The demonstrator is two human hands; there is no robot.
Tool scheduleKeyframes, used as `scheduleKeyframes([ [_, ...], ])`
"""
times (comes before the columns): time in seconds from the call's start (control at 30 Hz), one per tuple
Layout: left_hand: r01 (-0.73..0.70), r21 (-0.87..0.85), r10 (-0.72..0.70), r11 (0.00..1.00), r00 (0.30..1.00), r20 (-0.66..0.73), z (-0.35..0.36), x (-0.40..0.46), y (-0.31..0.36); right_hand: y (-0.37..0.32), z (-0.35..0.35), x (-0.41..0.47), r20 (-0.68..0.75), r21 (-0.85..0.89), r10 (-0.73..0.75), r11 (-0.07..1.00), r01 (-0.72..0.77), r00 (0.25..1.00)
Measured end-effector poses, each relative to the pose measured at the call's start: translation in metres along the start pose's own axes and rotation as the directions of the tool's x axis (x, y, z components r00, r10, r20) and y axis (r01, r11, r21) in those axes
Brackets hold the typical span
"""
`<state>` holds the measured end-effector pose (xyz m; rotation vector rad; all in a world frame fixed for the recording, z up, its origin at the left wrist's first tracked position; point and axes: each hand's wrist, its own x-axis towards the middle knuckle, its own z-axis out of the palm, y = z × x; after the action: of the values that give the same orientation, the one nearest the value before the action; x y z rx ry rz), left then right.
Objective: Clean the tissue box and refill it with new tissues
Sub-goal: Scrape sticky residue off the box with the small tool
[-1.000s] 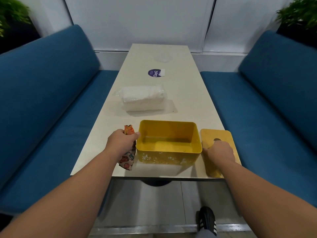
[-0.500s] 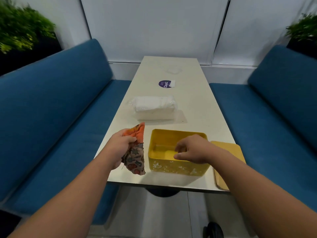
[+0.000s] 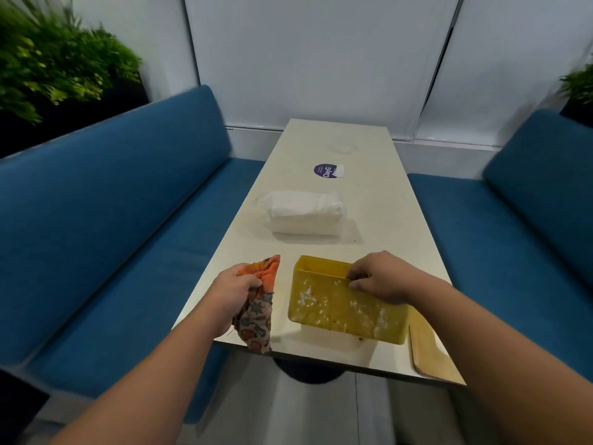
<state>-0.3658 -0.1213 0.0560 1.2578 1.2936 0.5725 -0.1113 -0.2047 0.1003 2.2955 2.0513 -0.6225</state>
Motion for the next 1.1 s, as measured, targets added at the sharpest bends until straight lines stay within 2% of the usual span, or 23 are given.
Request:
scheduleKeyframes([
  [0.2,-0.052,0.026,0.053,0.998,0.999,-0.007,0.006,0.004,0.017,0.009,-0.012,0.013,-0.139,0.083,0.028,0.996,-0.017,0.990],
  [0.3,-0.069,0.061,0.070,0.996,0.997,-0.016,0.010,0.009,0.023,0.013,-0.004,0.012,-0.267,-0.077,-0.033,0.997,0.013,0.963],
  [0.37,-0.079,0.102,0.081,0.992,0.997,-0.016,0.014,0.012,0.028,0.016,0.001,0.006,-0.248,-0.210,-0.089,0.977,0.036,0.965],
  [0.47,-0.121,0.203,0.128,0.972,0.992,-0.019,0.020,0.015,0.042,0.023,0.006,0.000,-0.136,-0.402,-0.082,0.915,0.021,0.987],
  [0.6,-0.211,0.272,0.209,0.939,0.977,0.038,0.029,0.021,0.065,0.030,0.007,0.007,-0.141,-0.446,-0.084,0.895,0.012,0.986],
  [0.67,-0.319,0.456,0.301,0.831,0.947,0.114,0.034,0.029,0.077,0.032,0.008,0.010,-0.167,-0.423,-0.088,0.906,0.009,0.982],
  [0.73,-0.417,0.664,0.371,0.620,0.902,0.220,0.040,0.036,0.090,0.032,0.009,0.009,-0.182,-0.375,-0.073,0.927,0.000,0.981],
  [0.77,-0.452,0.710,0.375,0.540,0.884,0.278,0.044,0.038,0.096,0.033,0.010,0.009,-0.188,-0.352,-0.068,0.936,-0.003,0.980],
  [0.9,-0.554,0.758,0.331,0.344,0.827,0.454,0.063,0.048,0.115,0.037,0.011,0.009,-0.198,-0.325,-0.083,0.946,0.015,0.977],
  [1.1,-0.635,0.772,0.334,0.003,0.728,0.598,0.104,0.059,0.120,0.040,0.012,0.011,-0.213,-0.293,-0.087,0.956,0.021,0.973],
])
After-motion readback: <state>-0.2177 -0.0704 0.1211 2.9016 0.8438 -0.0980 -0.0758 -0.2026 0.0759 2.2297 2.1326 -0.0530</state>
